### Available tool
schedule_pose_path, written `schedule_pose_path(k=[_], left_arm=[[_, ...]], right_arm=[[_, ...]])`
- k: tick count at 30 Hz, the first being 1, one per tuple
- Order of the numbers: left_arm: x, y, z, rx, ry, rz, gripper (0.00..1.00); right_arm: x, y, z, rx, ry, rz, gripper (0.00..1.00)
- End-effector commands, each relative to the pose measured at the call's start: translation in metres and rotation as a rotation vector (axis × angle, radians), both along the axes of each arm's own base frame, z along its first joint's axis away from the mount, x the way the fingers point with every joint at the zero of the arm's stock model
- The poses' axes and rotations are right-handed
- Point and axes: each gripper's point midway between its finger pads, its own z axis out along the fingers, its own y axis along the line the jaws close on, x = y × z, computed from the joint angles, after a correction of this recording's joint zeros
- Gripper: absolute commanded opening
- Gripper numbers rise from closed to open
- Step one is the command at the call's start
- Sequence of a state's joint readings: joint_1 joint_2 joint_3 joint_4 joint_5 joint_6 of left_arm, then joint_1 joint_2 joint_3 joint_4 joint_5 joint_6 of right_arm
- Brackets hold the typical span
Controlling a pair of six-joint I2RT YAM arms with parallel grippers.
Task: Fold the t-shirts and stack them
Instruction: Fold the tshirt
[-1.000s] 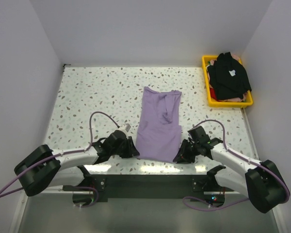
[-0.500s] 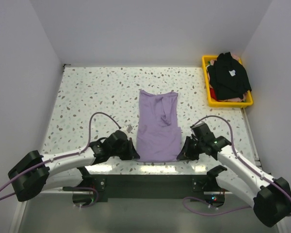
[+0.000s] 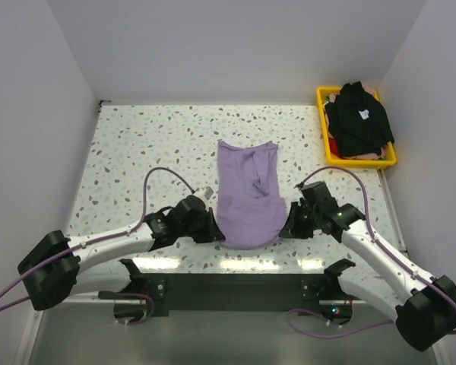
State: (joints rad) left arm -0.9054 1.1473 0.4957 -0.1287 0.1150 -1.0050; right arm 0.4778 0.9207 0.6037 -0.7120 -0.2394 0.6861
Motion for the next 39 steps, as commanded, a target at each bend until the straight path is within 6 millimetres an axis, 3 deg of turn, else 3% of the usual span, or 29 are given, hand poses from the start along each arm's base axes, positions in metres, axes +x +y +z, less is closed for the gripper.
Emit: schedule_pose_path(k=[1,5,11,14,15,16,18,19,20,21,22,24,25,26,28,29,30,31,32,34,35,37,39], left_arm=[[0.030,-0.024,0.038,-0.058,-0.105,0.006,0.00],[0.055,-0.036,0.060,-0.075,-0.145,0.021,0.00],[0.118,-0.038,0.092,-0.120,-0.190,0.081,0.00],[0.157,-0.037,0.110,-0.147,-0.217,0.118,0.00],[0.180,-0.035,0.118,-0.155,-0.228,0.149,0.00],[0.190,-0.036,0.122,-0.170,-0.230,0.153,0.00],[0.221,-0.035,0.123,-0.192,-0.218,0.187,0.00],[0.230,-0.036,0.124,-0.210,-0.215,0.184,0.00],[0.240,-0.036,0.124,-0.220,-0.211,0.196,0.00],[0.260,-0.033,0.116,-0.224,-0.200,0.221,0.00],[0.270,-0.032,0.113,-0.232,-0.192,0.225,0.00],[0.305,-0.021,0.100,-0.245,-0.187,0.275,0.00],[0.312,-0.023,0.100,-0.285,-0.187,0.256,0.00],[0.326,-0.013,0.095,-0.300,-0.177,0.281,0.00],[0.349,-0.011,0.077,-0.301,-0.164,0.286,0.00],[0.363,-0.004,0.068,-0.305,-0.161,0.307,0.00],[0.369,-0.003,0.067,-0.328,-0.164,0.297,0.00],[0.377,-0.003,0.069,-0.353,-0.183,0.294,0.04],[0.384,0.002,0.070,-0.380,-0.191,0.292,0.20],[0.393,0.003,0.067,-0.410,-0.189,0.258,0.36],[0.399,0.010,0.070,-0.416,-0.210,0.255,0.49],[0.402,0.018,0.079,-0.422,-0.244,0.246,0.59],[0.401,0.031,0.090,-0.420,-0.280,0.247,0.64]], right_arm=[[0.033,0.006,0.028,0.004,-0.152,-0.002,0.00],[0.061,0.012,0.054,0.009,-0.245,-0.025,0.00],[0.120,0.017,0.084,-0.051,-0.340,-0.069,0.00],[0.163,0.022,0.093,-0.009,-0.343,-0.096,0.00],[0.187,0.019,0.089,-0.008,-0.323,-0.123,0.00],[0.198,0.020,0.088,0.004,-0.313,-0.130,0.00],[0.231,0.021,0.101,0.044,-0.338,-0.152,0.00],[0.246,0.022,0.081,0.030,-0.291,-0.156,0.00],[0.258,0.025,0.076,0.032,-0.283,-0.157,0.00],[0.278,0.027,0.088,0.058,-0.308,-0.161,0.00],[0.290,0.030,0.062,0.053,-0.254,-0.160,0.00],[0.320,0.039,0.071,0.125,-0.288,-0.155,0.00],[0.331,0.041,0.065,0.138,-0.287,-0.156,0.00],[0.344,0.043,0.046,0.142,-0.262,-0.161,0.00],[0.368,0.046,0.046,0.147,-0.291,-0.166,0.01],[0.377,0.046,0.019,0.140,-0.251,-0.172,0.04],[0.390,0.049,0.028,0.162,-0.278,-0.166,0.06],[0.395,0.051,0.025,0.184,-0.270,-0.155,0.09],[0.401,0.047,0.016,0.183,-0.263,-0.168,0.17],[0.410,0.040,0.020,0.186,-0.284,-0.181,0.29],[0.414,0.030,0.027,0.177,-0.303,-0.199,0.36],[0.416,0.019,0.038,0.162,-0.334,-0.218,0.43],[0.415,0.001,0.051,0.134,-0.369,-0.248,0.51]])
